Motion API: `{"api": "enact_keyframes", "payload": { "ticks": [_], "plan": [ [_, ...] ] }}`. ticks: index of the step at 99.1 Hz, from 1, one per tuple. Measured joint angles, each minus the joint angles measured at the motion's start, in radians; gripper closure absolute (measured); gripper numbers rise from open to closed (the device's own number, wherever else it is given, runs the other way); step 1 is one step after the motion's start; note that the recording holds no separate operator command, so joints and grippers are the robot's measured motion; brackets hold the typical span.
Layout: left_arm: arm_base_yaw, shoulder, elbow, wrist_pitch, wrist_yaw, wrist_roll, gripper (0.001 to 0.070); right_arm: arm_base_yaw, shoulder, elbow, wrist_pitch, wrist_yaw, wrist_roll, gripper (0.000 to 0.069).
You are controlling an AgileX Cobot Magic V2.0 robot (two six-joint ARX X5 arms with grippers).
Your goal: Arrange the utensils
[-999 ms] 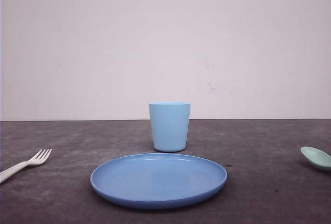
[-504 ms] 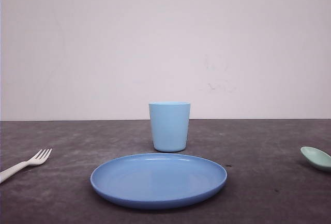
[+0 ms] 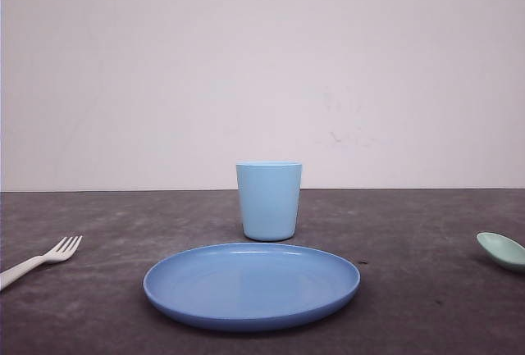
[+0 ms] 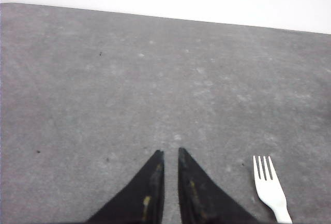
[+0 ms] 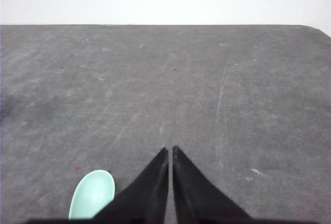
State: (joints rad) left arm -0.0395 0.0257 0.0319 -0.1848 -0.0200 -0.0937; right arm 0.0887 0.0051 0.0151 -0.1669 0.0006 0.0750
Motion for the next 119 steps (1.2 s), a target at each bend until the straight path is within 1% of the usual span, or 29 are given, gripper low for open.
{"api": "enact_keyframes", "payload": {
  "ticks": [72, 90, 102, 108, 115, 119],
  "plan": [
    [0.0, 0.0, 0.0, 0.0, 0.0, 0.0, 0.0685, 0.0, 0.0, 0.0, 0.0, -0.001, 0.002, 0.0677],
    [0.0, 0.0, 0.0, 0.0, 0.0, 0.0, 0.0685, 0.0, 0.0, 0.0, 0.0, -0.008, 0.018, 0.0677],
    [0.0, 0.0, 0.0, 0.0, 0.0, -0.003, 0.0685, 0.0, 0.0, 0.0, 0.0, -0.028, 0.051, 0.0677],
    [0.0, 0.0, 0.0, 0.002, 0.0, -0.016, 0.0685, 0.0, 0.0, 0.0, 0.001, -0.037, 0.074, 0.0677],
    [0.0, 0.0, 0.0, 0.018, 0.0, -0.055, 0.0685, 0.0, 0.0, 0.003, 0.001, -0.055, 0.111, 0.0677],
    [0.0, 0.0, 0.0, 0.048, 0.002, -0.084, 0.0685, 0.0, 0.0, 0.014, -0.004, -0.063, 0.138, 0.0677]
  ]
}}
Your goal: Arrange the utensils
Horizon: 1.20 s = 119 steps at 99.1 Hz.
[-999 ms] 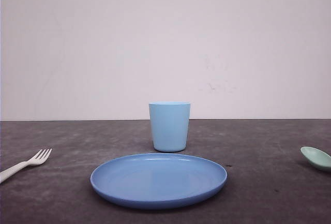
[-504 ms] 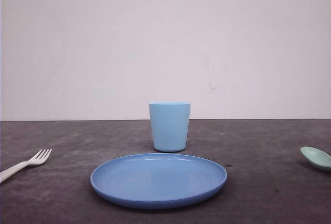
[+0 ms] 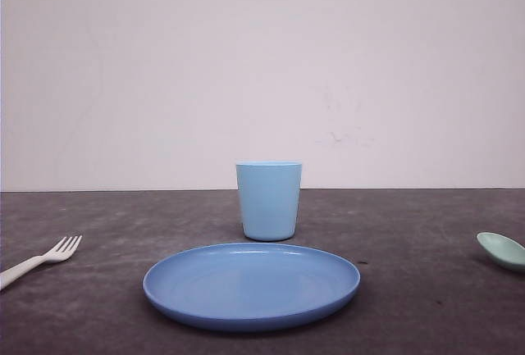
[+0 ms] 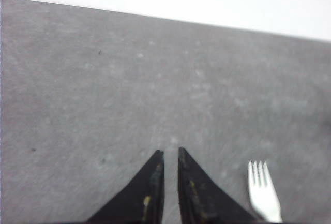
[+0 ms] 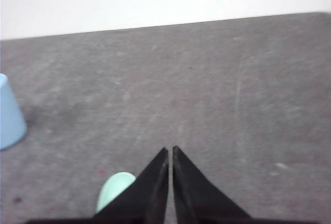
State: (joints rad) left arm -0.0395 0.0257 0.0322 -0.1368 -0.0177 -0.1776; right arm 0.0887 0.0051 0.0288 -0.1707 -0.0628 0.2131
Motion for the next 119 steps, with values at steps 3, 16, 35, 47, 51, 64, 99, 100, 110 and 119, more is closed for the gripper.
{"api": "enact_keyframes", "payload": {
  "ticks": [3, 16, 35, 47, 51, 64, 99, 100, 110, 119],
  "plan": [
    [0.0, 0.0, 0.0, 0.023, 0.008, -0.019, 0.0685, 0.0, 0.0, 0.014, -0.003, -0.01, 0.019, 0.0678],
    [0.0, 0.0, 0.031, 0.074, 0.072, -0.093, 0.0685, 0.0, 0.002, 0.134, -0.013, -0.043, 0.095, 0.0681],
    [0.0, 0.005, 0.212, 0.052, 0.134, -0.156, 0.0685, 0.0, 0.06, 0.375, -0.133, -0.043, 0.127, 0.0681],
    [0.0, 0.047, 0.356, -0.07, 0.146, -0.155, 0.0686, 0.0, 0.146, 0.532, -0.243, -0.043, 0.115, 0.0681],
    [0.0, 0.068, 0.403, -0.12, 0.147, -0.147, 0.0686, 0.0, 0.177, 0.583, -0.277, -0.043, 0.103, 0.0681],
    [0.0, 0.158, 0.564, -0.271, 0.153, -0.1, 0.0686, 0.0, 0.294, 0.734, -0.387, -0.043, 0.051, 0.0681],
    [0.0, 0.458, 0.807, -0.48, 0.173, 0.049, 0.0685, 0.0, 0.601, 0.853, -0.567, -0.045, -0.08, 0.0681],
    [0.0, 0.465, 0.807, -0.483, 0.173, 0.052, 0.0686, 0.0, 0.61, 0.853, -0.571, -0.045, -0.082, 0.0681],
    [-0.005, 0.542, 0.807, -0.512, 0.173, 0.074, 0.0686, 0.0, 0.691, 0.853, -0.618, -0.047, -0.099, 0.0681],
    [-0.015, 0.603, 0.807, -0.519, 0.173, 0.087, 0.0685, 0.0, 0.763, 0.853, -0.648, -0.045, -0.108, 0.0681]
  ]
}}
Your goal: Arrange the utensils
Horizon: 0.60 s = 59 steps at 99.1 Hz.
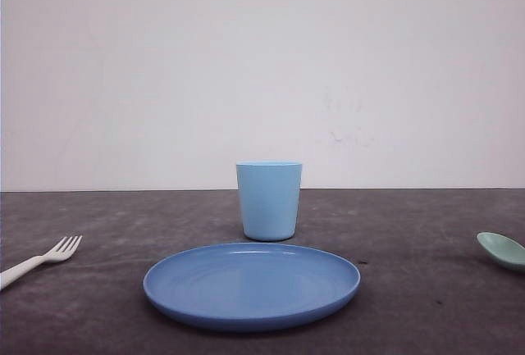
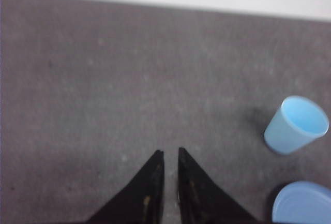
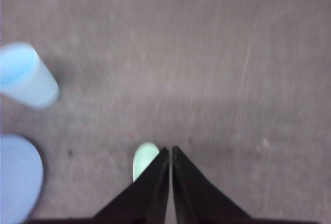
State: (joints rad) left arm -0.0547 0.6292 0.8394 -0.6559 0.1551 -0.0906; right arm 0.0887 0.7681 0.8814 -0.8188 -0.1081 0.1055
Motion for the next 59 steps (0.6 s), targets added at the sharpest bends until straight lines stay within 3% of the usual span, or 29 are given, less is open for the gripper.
{"api": "enact_keyframes", "payload": {
  "ticks": [24, 59],
  "plan": [
    [-0.009, 0.113, 0.0, -0.015, -0.001, 0.019, 0.0685, 0.0, 0.124, 0.0, -0.003, 0.004, -0.006, 0.0681],
    [-0.009, 0.136, 0.0, -0.017, -0.002, 0.024, 0.0665, 0.0, 0.14, 0.0, -0.005, 0.006, -0.02, 0.0661]
  ]
}}
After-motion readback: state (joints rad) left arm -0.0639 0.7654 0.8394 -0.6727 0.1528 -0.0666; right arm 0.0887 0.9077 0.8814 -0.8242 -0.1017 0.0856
